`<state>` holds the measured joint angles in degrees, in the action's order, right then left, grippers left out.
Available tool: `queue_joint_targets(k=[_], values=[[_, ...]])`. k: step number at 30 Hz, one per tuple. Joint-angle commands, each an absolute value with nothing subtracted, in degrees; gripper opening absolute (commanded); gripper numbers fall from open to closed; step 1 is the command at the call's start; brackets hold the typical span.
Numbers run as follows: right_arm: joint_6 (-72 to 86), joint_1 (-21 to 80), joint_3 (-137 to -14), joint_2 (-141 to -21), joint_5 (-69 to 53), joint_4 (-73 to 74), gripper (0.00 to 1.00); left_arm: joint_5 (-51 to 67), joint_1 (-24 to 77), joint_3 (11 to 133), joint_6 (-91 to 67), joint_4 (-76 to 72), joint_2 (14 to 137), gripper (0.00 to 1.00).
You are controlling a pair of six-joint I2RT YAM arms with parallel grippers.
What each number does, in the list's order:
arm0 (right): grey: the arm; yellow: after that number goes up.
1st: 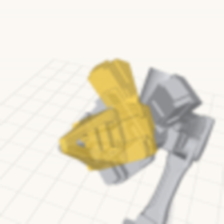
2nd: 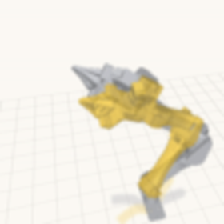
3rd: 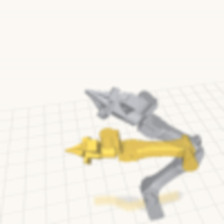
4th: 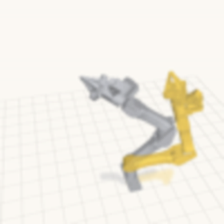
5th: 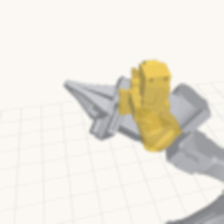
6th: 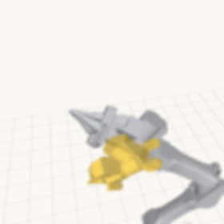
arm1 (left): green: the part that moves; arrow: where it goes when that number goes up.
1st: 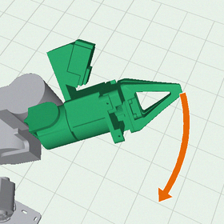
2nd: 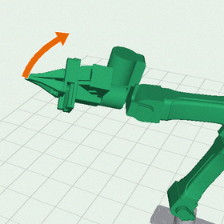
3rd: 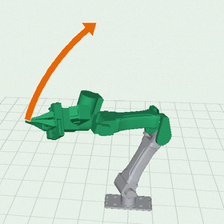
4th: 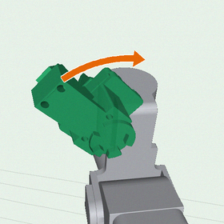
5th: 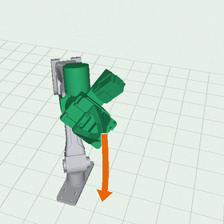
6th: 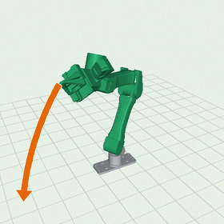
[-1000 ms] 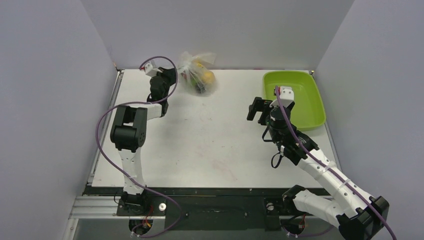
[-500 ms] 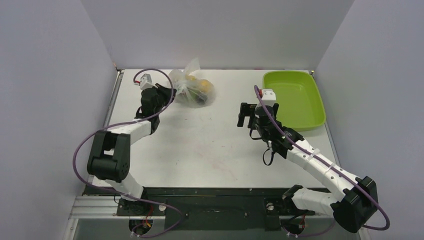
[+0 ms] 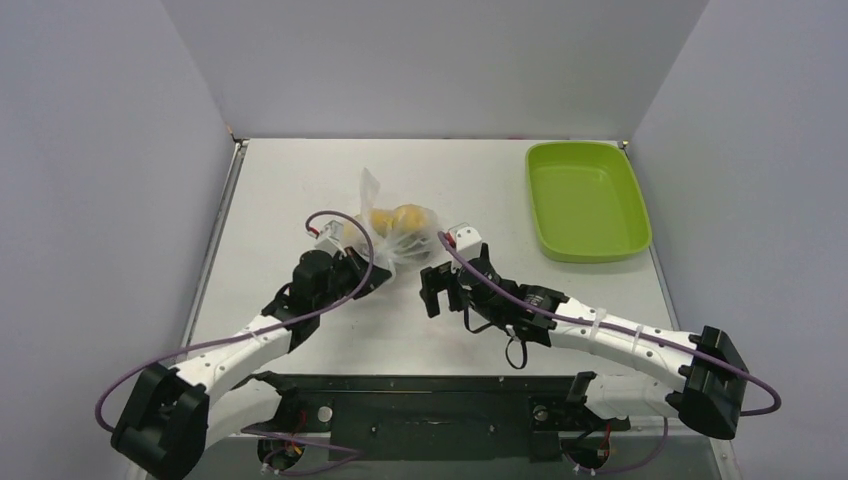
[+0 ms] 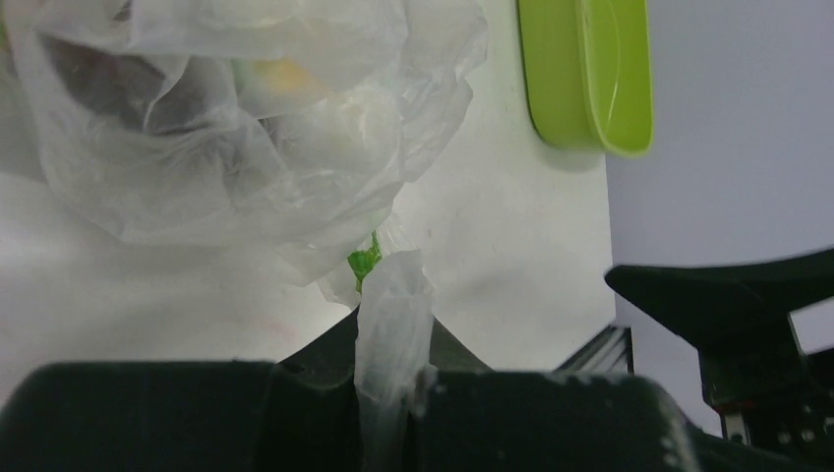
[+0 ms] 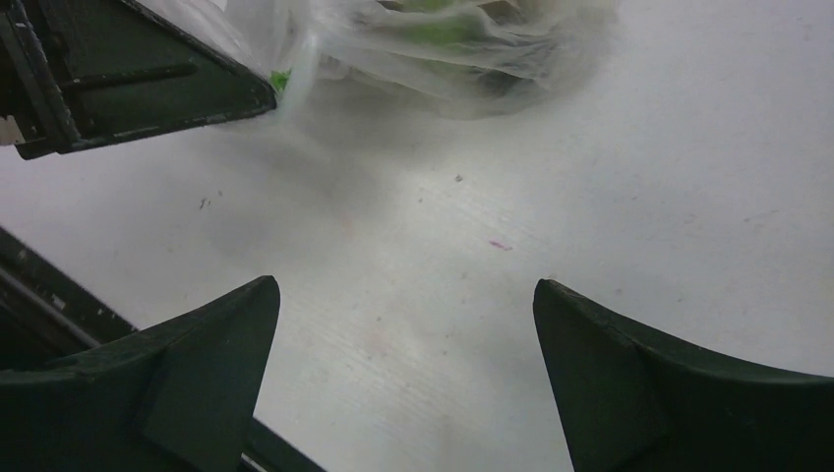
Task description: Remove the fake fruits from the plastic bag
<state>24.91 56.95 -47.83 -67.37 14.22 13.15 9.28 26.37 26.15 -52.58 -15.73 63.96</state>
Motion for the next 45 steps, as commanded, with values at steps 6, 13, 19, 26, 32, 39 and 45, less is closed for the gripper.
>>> queue_joint_targets(k=[6, 13, 19, 26, 32, 39, 45], values=[[22.14, 59.26, -44.1, -69.0, 8.53, 1.75, 0.92, -1.72, 41.58, 18.79, -58.08, 1.34, 42.99, 0.0], [15.33, 59.1, -43.75, -71.01, 6.22, -7.46, 0.79, -3.79, 42.28, 20.0, -58.11, 13.57, 31.34, 0.05], [13.16, 59.11, -46.87, -72.6, 0.99, -7.21, 0.58, -1.85, 42.34, 26.11, -55.91, 20.13, 29.2, 0.36], [12.36, 59.14, -49.77, -75.63, 0.48, -6.73, 0.58, -8.36, 42.21, 40.08, -49.8, 33.79, 32.06, 0.44], [12.15, 58.65, -51.19, -78.93, -1.85, -7.36, 0.58, -16.74, 42.12, 48.96, -44.65, 38.53, 37.08, 0.44], [11.8, 58.36, -50.35, -81.4, -1.39, -10.68, 0.55, -16.4, 42.18, 48.15, -38.71, 28.17, 47.54, 0.52], [10.97, 58.26, -46.35, -81.9, 1.62, -16.85, 0.54, -17.67, 42.06, 46.84, -36.05, 22.17, 57.21, 0.51]])
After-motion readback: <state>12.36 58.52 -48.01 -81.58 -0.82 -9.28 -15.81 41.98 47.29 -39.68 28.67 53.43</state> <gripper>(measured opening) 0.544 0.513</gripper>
